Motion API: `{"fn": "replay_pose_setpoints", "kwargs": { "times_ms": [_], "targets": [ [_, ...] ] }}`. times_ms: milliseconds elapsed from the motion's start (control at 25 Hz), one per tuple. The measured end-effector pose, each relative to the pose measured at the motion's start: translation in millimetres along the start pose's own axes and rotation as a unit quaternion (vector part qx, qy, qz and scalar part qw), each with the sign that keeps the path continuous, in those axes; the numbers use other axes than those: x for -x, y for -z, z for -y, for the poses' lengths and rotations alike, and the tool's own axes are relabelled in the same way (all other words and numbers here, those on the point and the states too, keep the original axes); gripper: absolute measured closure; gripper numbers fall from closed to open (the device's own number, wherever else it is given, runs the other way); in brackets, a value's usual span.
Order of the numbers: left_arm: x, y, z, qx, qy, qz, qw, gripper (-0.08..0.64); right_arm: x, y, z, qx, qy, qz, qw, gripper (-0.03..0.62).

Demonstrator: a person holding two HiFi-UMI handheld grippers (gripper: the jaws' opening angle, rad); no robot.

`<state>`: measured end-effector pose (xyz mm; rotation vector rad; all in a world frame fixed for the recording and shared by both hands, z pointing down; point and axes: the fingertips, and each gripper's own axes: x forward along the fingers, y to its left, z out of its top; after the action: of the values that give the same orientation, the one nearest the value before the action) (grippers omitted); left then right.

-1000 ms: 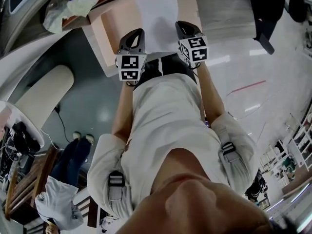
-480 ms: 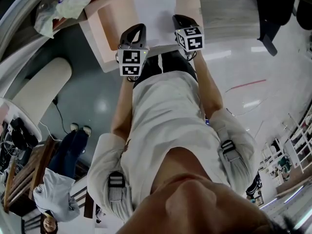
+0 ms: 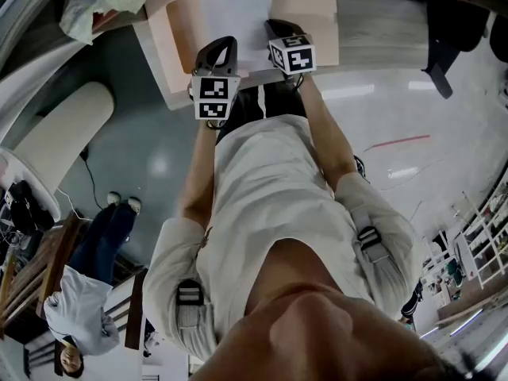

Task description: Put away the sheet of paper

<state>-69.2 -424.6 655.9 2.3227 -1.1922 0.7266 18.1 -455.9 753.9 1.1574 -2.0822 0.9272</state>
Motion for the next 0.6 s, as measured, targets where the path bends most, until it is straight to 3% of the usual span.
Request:
{"fn": "replay_pose_setpoints", "kwargs": {
  "times_ms": [600],
  "targets": [
    [21,19,-35,0.021,-0.028,0.004,0.9994,0.538,-49,2,-59,0.031,-0.023,-0.035,0.999,0.571]
  ]
}}
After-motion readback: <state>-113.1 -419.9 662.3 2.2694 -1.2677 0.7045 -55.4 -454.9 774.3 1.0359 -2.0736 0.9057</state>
